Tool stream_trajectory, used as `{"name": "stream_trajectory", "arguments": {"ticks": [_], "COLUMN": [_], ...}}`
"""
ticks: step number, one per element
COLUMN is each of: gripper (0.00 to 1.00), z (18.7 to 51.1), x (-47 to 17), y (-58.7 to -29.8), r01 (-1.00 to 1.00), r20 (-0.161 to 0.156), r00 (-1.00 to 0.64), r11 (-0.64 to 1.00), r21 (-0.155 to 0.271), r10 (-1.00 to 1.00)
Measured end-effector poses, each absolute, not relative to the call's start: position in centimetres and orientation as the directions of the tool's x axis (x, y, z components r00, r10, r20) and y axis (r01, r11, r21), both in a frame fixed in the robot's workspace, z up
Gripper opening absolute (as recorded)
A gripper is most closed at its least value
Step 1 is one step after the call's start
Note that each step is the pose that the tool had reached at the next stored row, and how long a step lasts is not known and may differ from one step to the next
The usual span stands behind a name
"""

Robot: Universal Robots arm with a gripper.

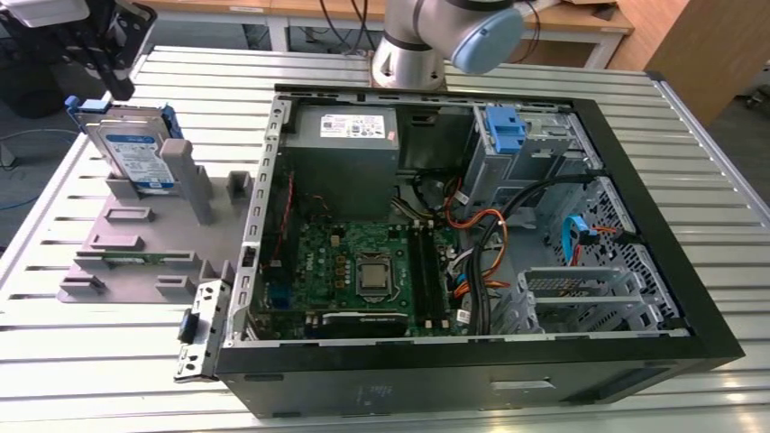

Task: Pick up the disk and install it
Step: 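Reach for the disk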

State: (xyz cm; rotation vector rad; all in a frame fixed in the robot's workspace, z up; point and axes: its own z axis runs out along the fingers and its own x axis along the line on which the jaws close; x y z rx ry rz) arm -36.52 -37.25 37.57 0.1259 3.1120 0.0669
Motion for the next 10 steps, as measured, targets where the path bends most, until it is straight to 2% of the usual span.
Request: {"name": "stream_trajectory", "arguments": {"ticks": [10], "gripper": [0.11], "z": [36.3], "x": [-38.2], "y": [-35.9], "r01": [0.081], "r20": [-0.025], "r00": [-0.996], "r11": [0.996], "r21": [0.042], "r10": [0.082]}}
